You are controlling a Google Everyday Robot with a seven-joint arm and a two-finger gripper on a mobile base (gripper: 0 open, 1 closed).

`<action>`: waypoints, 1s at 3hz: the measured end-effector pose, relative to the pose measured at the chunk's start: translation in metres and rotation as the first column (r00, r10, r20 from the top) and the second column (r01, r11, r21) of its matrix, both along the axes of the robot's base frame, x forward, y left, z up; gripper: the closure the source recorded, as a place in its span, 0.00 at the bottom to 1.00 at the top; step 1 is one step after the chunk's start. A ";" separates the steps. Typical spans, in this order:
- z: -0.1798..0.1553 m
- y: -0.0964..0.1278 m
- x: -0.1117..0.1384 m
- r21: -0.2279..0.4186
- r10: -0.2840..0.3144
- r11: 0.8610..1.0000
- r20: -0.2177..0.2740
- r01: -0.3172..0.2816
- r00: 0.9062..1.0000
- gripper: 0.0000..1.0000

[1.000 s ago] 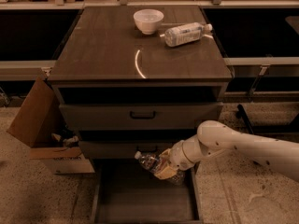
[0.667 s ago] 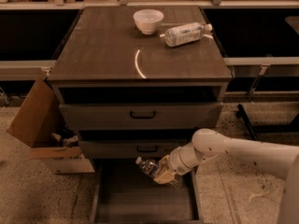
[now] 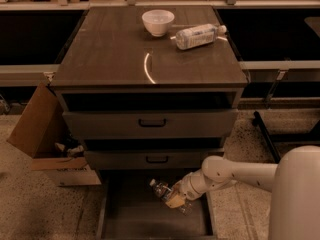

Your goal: Place water bottle into bottom drawer

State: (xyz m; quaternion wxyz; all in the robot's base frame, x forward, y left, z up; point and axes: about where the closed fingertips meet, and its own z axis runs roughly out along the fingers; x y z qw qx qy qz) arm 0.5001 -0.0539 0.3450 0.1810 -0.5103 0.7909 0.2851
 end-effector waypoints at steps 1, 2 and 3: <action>-0.042 0.008 0.001 0.022 -0.028 0.999 -0.029 0.029 0.999 1.00; -0.075 0.022 0.006 0.069 -0.036 0.997 -0.043 0.039 0.998 1.00; -0.102 0.036 0.012 0.100 -0.038 0.994 -0.048 0.043 0.998 1.00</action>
Offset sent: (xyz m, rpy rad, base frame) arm 0.0171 0.0378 -0.1148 0.1355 0.0476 -0.0514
